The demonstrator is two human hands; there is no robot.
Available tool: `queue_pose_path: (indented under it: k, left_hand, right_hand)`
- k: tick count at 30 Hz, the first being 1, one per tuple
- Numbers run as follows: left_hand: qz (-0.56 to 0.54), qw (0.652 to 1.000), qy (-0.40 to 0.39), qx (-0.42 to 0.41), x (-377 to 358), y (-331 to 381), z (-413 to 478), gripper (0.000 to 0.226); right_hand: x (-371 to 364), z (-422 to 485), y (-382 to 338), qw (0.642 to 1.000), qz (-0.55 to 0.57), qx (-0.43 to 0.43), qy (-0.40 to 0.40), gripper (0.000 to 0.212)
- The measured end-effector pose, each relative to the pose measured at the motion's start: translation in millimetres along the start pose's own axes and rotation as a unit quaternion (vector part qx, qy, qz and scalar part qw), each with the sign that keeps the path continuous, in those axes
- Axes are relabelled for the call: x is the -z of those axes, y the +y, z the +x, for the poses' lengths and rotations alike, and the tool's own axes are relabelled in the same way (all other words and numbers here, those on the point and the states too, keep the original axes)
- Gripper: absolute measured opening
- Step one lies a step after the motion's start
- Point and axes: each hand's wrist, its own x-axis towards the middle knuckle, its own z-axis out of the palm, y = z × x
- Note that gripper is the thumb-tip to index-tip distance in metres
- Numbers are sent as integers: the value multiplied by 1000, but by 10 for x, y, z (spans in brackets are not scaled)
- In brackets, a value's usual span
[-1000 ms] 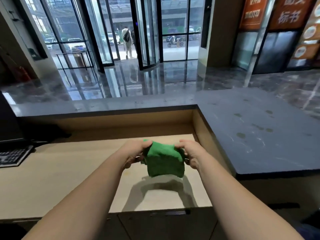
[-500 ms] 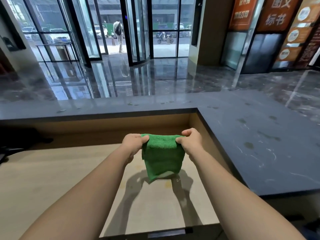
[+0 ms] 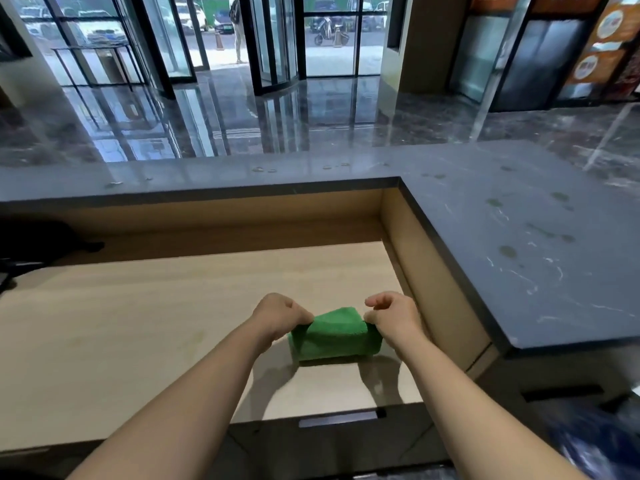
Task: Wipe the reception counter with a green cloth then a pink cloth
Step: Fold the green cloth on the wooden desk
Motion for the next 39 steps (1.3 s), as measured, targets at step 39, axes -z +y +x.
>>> queue_pose_path:
  k: [39]
  left_hand:
    - [131, 984, 86, -83, -372, -823, 503, 18]
  right_hand:
    - [-418, 284, 520, 980, -190, 67, -10, 14]
